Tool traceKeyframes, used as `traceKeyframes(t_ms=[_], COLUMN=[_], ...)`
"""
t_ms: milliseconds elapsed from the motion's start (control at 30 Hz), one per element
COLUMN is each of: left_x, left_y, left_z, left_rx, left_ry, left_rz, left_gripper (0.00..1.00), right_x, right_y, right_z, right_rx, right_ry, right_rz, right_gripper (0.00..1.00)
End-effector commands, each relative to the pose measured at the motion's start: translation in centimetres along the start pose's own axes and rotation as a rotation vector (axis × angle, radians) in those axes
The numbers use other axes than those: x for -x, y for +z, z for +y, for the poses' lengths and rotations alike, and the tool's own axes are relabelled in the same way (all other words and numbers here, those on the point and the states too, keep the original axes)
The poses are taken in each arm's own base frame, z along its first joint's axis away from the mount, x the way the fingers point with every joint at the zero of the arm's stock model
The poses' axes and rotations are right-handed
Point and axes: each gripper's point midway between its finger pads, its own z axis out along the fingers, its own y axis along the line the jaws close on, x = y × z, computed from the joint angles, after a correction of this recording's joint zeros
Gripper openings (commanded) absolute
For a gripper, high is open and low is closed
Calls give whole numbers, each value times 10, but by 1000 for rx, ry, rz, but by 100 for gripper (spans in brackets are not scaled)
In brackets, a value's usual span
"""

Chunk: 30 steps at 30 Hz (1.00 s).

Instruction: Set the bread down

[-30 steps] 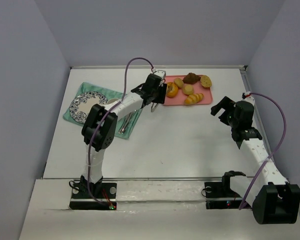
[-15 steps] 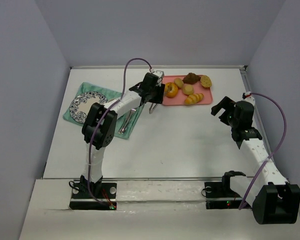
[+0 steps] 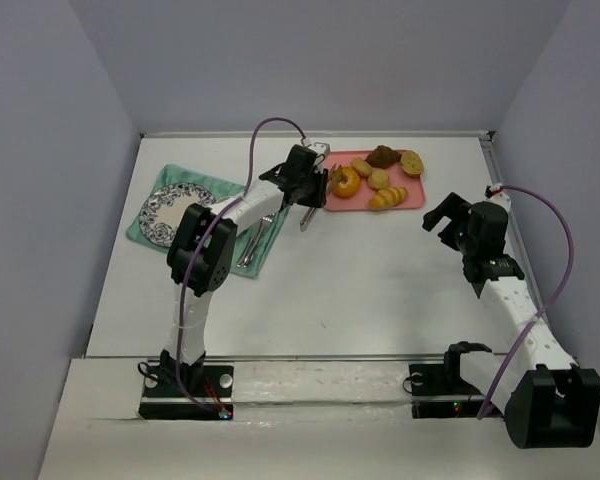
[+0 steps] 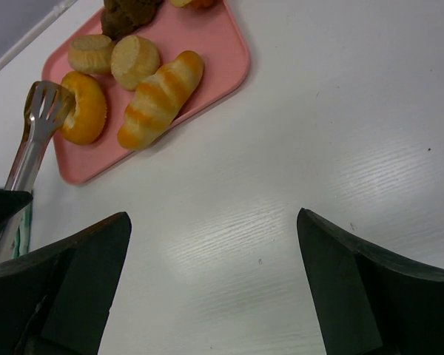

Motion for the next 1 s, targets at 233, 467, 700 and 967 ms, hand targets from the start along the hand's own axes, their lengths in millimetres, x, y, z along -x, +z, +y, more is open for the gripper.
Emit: traceKeyframes(t_ms=[233,467,700,967], left_x=[67,96,118,122], left_y=[-63,-103,-142,-225], left_z=[-27,-32,-26,71], left_rx=[-62,-58,0,281], left_ry=[-12,-7,-11,-204], left_rz=[-201,-315,-415,-568], left_gripper=[13,6,5,6], right_x=[13,15,14,15], right_y=[0,-2,-2,-4], right_z=[5,5,4,6], right_rx=[17,18,18,26], right_ry=[-4,-2,-3,-6], right_rz=[-59,-68,-68,-73], right_gripper=[99,99,99,99])
